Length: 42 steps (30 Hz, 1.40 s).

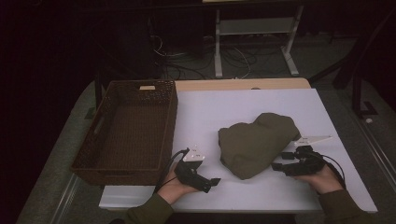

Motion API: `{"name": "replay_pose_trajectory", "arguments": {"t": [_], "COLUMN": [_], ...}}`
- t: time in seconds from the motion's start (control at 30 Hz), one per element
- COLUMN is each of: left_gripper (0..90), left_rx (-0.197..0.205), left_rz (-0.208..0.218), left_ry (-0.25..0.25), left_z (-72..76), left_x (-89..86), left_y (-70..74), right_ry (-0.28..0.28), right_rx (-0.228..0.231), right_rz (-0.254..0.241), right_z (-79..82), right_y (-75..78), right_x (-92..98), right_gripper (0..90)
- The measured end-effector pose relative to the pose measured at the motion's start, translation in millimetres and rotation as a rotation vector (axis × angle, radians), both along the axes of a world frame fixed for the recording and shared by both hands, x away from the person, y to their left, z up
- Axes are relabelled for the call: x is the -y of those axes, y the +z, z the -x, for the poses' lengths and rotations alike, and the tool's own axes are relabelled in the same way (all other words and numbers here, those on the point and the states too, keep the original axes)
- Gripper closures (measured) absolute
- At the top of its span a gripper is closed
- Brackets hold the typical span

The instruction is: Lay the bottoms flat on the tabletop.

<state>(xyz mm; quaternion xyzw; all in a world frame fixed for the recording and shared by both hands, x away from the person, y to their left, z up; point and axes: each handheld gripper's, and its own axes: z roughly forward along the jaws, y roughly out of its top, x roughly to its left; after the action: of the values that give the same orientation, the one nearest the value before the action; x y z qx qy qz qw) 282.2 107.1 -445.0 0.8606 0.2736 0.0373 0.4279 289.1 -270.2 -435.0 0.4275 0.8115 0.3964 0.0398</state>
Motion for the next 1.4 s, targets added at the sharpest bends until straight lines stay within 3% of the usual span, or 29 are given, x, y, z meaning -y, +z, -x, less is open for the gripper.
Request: {"name": "replay_pose_trajectory", "arguments": {"t": [0.13, 0.2, 0.33, 0.6, 0.8, 1.17, 1.4], "left_gripper": [0.0, 0.0, 0.0, 0.0, 0.0, 0.0, 0.0], "left_rx": [0.002, -0.001, -0.002, -0.003, -0.001, 0.0, 0.017], "left_rz": [0.003, 0.005, 0.005, 0.006, 0.006, 0.024, 0.013], "left_ry": [-0.001, 0.0, 0.0, 0.004, 0.003, 0.013, 0.012], "left_z": [0.3, -0.2, 0.1, -0.3, -0.2, -0.3, 0.6], "left_x": [-0.5, -0.6, -0.2, -0.8, -1.3, -2.4, -0.6], "left_y": [0.4, 0.4, 0.0, 0.1, 0.7, 2.1, 2.2], "right_ry": [0.007, 0.026, 0.053, 0.066, 0.064, -0.056, -0.116], "right_rx": [-0.005, -0.021, -0.016, 0.013, 0.036, 0.075, 0.101], "right_rz": [-0.006, -0.008, 0.02, 0.046, 0.078, 0.106, 0.132], "right_z": [-6.3, -9.3, -11.0, -11.7, -12.2, -26.7, -38.6], "right_y": [-3.9, -7.0, -9.4, -3.8, 2.8, 11.1, 11.4], "right_x": [-10.3, -15.9, -23.5, -19.6, -16.6, 9.8, 23.7], "right_gripper": [26.5, 30.3, 52.7, 82.4, 85.5, 85.9, 85.9]}}
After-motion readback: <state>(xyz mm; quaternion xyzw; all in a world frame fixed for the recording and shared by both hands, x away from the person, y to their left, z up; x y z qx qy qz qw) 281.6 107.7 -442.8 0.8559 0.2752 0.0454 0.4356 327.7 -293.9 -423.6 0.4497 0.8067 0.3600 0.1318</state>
